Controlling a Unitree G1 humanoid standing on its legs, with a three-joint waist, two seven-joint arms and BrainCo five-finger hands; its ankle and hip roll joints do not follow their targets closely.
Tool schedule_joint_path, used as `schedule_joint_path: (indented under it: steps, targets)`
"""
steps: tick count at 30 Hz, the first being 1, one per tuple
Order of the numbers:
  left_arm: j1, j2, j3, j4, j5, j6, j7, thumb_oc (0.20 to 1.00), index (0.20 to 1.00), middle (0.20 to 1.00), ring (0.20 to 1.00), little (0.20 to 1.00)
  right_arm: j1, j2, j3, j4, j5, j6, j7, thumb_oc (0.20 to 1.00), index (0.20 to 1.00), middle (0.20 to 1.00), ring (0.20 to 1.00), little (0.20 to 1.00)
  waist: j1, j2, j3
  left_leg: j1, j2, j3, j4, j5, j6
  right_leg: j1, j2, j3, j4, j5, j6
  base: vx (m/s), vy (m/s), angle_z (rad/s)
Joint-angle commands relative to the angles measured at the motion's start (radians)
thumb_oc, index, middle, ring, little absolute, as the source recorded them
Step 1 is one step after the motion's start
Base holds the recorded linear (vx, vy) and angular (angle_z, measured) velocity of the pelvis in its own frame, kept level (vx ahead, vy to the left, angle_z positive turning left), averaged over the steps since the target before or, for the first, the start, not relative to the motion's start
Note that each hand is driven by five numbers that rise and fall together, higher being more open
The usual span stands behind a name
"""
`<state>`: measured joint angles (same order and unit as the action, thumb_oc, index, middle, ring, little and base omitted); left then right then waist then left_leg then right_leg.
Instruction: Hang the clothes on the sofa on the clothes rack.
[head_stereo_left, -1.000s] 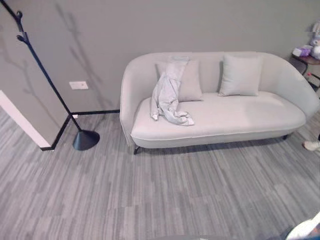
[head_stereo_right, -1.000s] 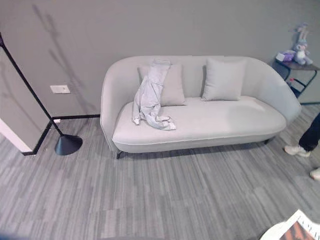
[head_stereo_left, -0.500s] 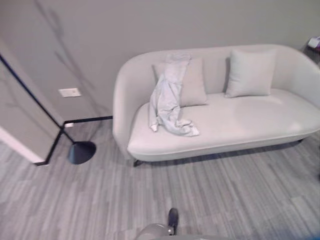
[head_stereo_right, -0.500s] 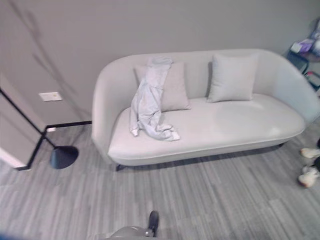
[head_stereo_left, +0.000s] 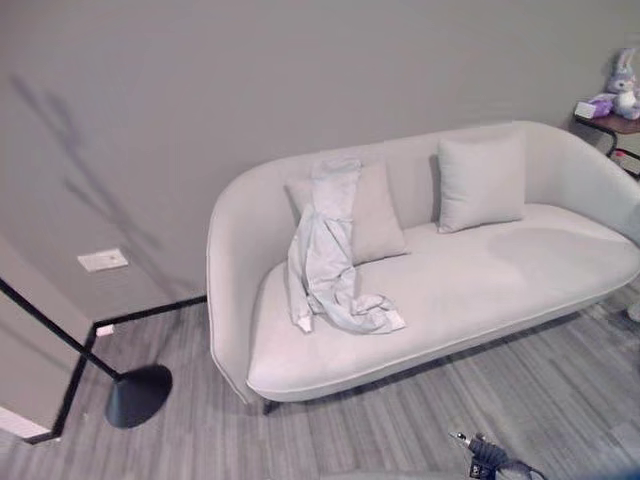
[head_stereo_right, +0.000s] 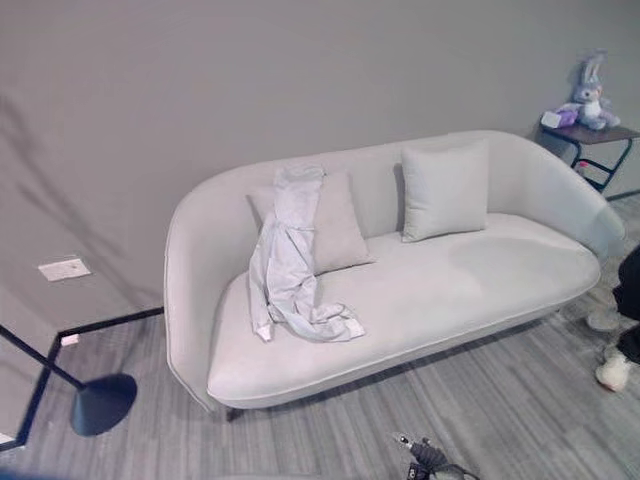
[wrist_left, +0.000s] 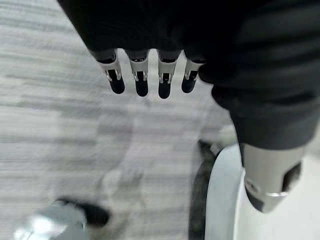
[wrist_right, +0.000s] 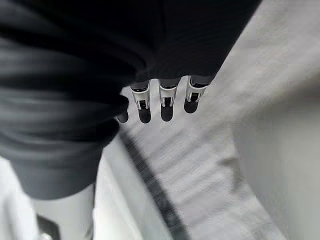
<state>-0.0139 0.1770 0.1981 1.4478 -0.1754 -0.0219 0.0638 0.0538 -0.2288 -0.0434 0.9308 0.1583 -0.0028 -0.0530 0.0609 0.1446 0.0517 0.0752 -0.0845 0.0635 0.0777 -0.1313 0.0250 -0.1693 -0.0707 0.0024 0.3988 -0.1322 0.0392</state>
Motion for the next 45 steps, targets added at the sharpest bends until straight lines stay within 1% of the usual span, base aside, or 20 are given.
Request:
schedule_joint_path:
  steps: [1,3,8,9,11,12,13,14,15,19,23,25,26,32,35,39,41,43,44,45]
  targets:
    - [0.003,0.023,-0.017,0.003,0.006,-0.001,0.019,1.0,1.0,1.0,1.0,1.0,-0.054,-0.083,-0.091,-0.152,-0.12,-0.034,-0.037,1.0,1.0,1.0,1.0,1.0,-0.009,-0.07,0.04,-0.002,0.046,-0.12,-0.165,0.156,-0.041,0.117,-0.034,0.132,-0.312,0.21,-0.016,-0.02,-0.193,0.89]
    - [-0.003,0.012,-0.01,-0.029,-0.001,-0.004,0.026,1.0,1.0,1.0,1.0,1.0,-0.082,-0.112,-0.042,-0.187,-0.185,-0.03,-0.028,1.0,1.0,1.0,1.0,1.0,-0.001,-0.086,0.041,-0.023,0.051,-0.129,-0.165,0.147,-0.029,0.121,-0.053,0.125,-0.334,0.222,-0.004,-0.03,-0.157,1.21]
    - [-0.014,-0.011,-0.027,-0.071,0.022,-0.005,0.024,1.0,1.0,1.0,1.0,1.0,-0.216,-0.178,0.092,-0.178,-0.287,-0.034,-0.045,1.0,1.0,1.0,1.0,1.0,0.027,-0.097,0.078,-0.107,0.081,-0.123,-0.165,0.16,-0.037,0.14,-0.076,0.087,-0.407,0.227,0.004,-0.05,-0.034,0.9]
    - [-0.019,-0.02,-0.031,-0.055,0.026,-0.004,0.028,1.0,1.0,1.0,1.0,1.0,-0.295,-0.184,0.163,-0.12,-0.311,-0.034,-0.052,1.0,1.0,1.0,1.0,1.0,0.038,-0.096,0.101,-0.13,0.103,-0.102,-0.165,0.162,-0.042,0.145,-0.082,0.065,-0.425,0.225,0.007,-0.05,0.012,0.53]
    - [-0.023,-0.026,-0.032,-0.045,0.032,-0.003,0.033,1.0,1.0,1.0,1.0,1.0,-0.337,-0.187,0.199,-0.088,-0.322,-0.036,-0.061,1.0,1.0,1.0,1.0,1.0,0.035,-0.093,0.119,-0.14,0.116,-0.088,-0.165,0.169,-0.048,0.15,-0.088,0.049,-0.43,0.224,0.009,-0.07,0.056,1.11]
    - [-0.026,-0.035,-0.036,-0.036,0.035,-0.002,0.037,1.0,1.0,1.0,1.0,1.0,-0.37,-0.192,0.228,-0.055,-0.334,-0.036,-0.074,1.0,1.0,1.0,1.0,1.0,0.027,-0.088,0.134,-0.145,0.138,-0.045,-0.165,0.169,-0.053,0.155,-0.101,0.02,-0.437,0.225,0.015,-0.07,0.128,1.04]
    - [-0.03,-0.046,-0.032,-0.038,0.04,0.002,0.037,1.0,1.0,1.0,1.0,1.0,-0.409,-0.211,0.261,-0.016,-0.354,-0.037,-0.091,1.0,1.0,1.0,1.0,1.0,0.016,-0.077,0.153,-0.141,0.164,0.006,-0.165,0.169,-0.064,0.169,-0.118,-0.018,-0.445,0.226,0.023,-0.01,0.179,0.66]
    - [-0.027,-0.057,-0.021,-0.05,0.049,0.001,0.043,1.0,1.0,1.0,1.0,1.0,-0.472,-0.217,0.317,0.063,-0.374,-0.034,-0.115,1.0,1.0,1.0,1.0,1.0,0.018,-0.055,0.169,-0.13,0.18,0.02,-0.165,0.184,-0.087,0.187,-0.134,-0.058,-0.457,0.227,0.031,0.02,0.136,0.86]
    - [-0.028,-0.058,-0.019,-0.051,0.05,0.001,0.043,1.0,1.0,1.0,1.0,1.0,-0.477,-0.216,0.32,0.068,-0.373,-0.037,-0.116,1.0,1.0,1.0,1.0,1.0,0.012,-0.054,0.174,-0.128,0.181,0.017,-0.165,0.184,-0.088,0.193,-0.133,-0.062,-0.459,0.227,0.031,0.08,0.158,1.36]
    - [-0.008,-0.062,-0.022,-0.049,0.073,-0.003,0.067,1.0,1.0,1.0,1.0,1.0,-0.682,-0.152,0.426,0.306,-0.319,-0.015,-0.171,1.0,1.0,1.0,1.0,1.0,0.05,-0.028,0.243,-0.14,0.162,-0.014,-0.148,0.196,-0.084,0.197,-0.139,-0.047,-0.455,0.216,0.028,0.03,0.17,0.44]
    - [-0.071,-0.095,-0.065,-0.085,0.074,-0.024,0.09,1.0,1.0,1.0,1.0,1.0,-0.951,-0.132,0.447,0.57,-0.218,0.03,-0.302,1.0,1.0,1.0,1.0,1.0,0.085,0.052,0.405,-0.249,0.168,-0.025,-0.033,0.204,-0.104,0.165,-0.173,-0.036,-0.452,0.219,0.022,-0.09,0.226,-0.21]
    - [-0.137,-0.109,-0.086,-0.099,0.059,-0.042,0.105,1.0,1.0,1.0,1.0,1.0,-0.986,-0.168,0.415,0.53,-0.23,0.003,-0.395,1.0,1.0,1.0,1.0,1.0,0.075,0.061,0.463,-0.284,0.178,-0.025,-0.006,0.206,-0.119,0.167,-0.188,-0.029,-0.467,0.219,0.014,-0.02,0.149,-0.25]
    - [-0.152,-0.113,-0.09,-0.096,0.055,-0.042,0.106,1.0,1.0,1.0,1.0,1.0,-0.984,-0.174,0.422,0.516,-0.241,-0.001,-0.404,1.0,1.0,1.0,1.0,1.0,0.071,0.06,0.468,-0.289,0.179,-0.026,0.0,0.206,-0.121,0.165,-0.191,-0.027,-0.468,0.219,0.012,0.02,0.077,-0.21]
    - [-0.218,-0.129,-0.105,-0.097,0.049,-0.04,0.112,1.0,1.0,1.0,1.0,1.0,-0.978,-0.203,0.434,0.503,-0.257,-0.011,-0.45,1.0,1.0,1.0,1.0,1.0,0.068,0.036,0.468,-0.3,0.184,-0.032,0.032,0.199,-0.136,0.175,-0.201,-0.018,-0.478,0.218,0.01,0.03,-0.019,-0.24]
    - [-0.263,-0.135,-0.116,-0.089,0.049,-0.038,0.121,1.0,1.0,1.0,1.0,1.0,-0.94,-0.193,0.417,0.489,-0.244,-0.019,-0.466,1.0,1.0,1.0,1.0,1.0,0.061,0.012,0.441,-0.296,0.186,-0.036,0.039,0.194,-0.143,0.186,-0.205,-0.014,-0.482,0.213,0.007,0.06,-0.059,-0.04]
    - [-0.307,-0.116,-0.097,-0.049,0.042,-0.028,0.14,1.0,1.0,1.0,1.0,1.0,-0.814,-0.144,0.375,0.442,-0.234,-0.032,-0.451,1.0,1.0,1.0,1.0,1.0,0.035,-0.05,0.348,-0.255,0.188,-0.033,-0.003,0.189,-0.151,0.205,-0.212,-0.02,-0.486,0.194,0.004,0.11,-0.097,-0.29]
    - [-0.311,-0.111,-0.097,-0.03,0.04,-0.026,0.145,1.0,1.0,1.0,1.0,1.0,-0.775,-0.13,0.364,0.426,-0.23,-0.033,-0.444,1.0,1.0,1.0,1.0,1.0,0.023,-0.064,0.326,-0.238,0.185,-0.026,-0.021,0.185,-0.147,0.208,-0.21,-0.021,-0.486,0.19,0.004,0.07,-0.063,-0.14]
    - [-0.317,-0.098,-0.095,0.01,0.036,-0.016,0.147,1.0,1.0,1.0,1.0,1.0,-0.633,-0.092,0.339,0.399,-0.221,-0.028,-0.415,1.0,1.0,1.0,1.0,1.0,-0.012,-0.096,0.261,-0.176,0.171,-0.005,-0.088,0.177,-0.13,0.218,-0.203,-0.025,-0.486,0.179,0.006,0.1,-0.057,-0.1]
    - [-0.316,-0.098,-0.095,0.009,0.035,-0.016,0.147,1.0,1.0,1.0,1.0,1.0,-0.632,-0.092,0.339,0.399,-0.221,-0.028,-0.415,1.0,1.0,1.0,1.0,1.0,-0.011,-0.096,0.261,-0.174,0.17,-0.005,-0.089,0.177,-0.13,0.22,-0.203,-0.025,-0.486,0.179,0.006,0.11,-0.057,-0.11]
    - [-0.315,-0.092,-0.097,0.03,0.049,-0.004,0.148,1.0,1.0,1.0,1.0,1.0,-0.537,-0.067,0.33,0.408,-0.221,-0.02,-0.379,1.0,1.0,1.0,1.0,1.0,-0.039,-0.111,0.216,-0.134,0.154,0.012,-0.13,0.175,-0.112,0.219,-0.192,-0.02,-0.48,0.184,0.005,0.09,-0.032,-0.1]
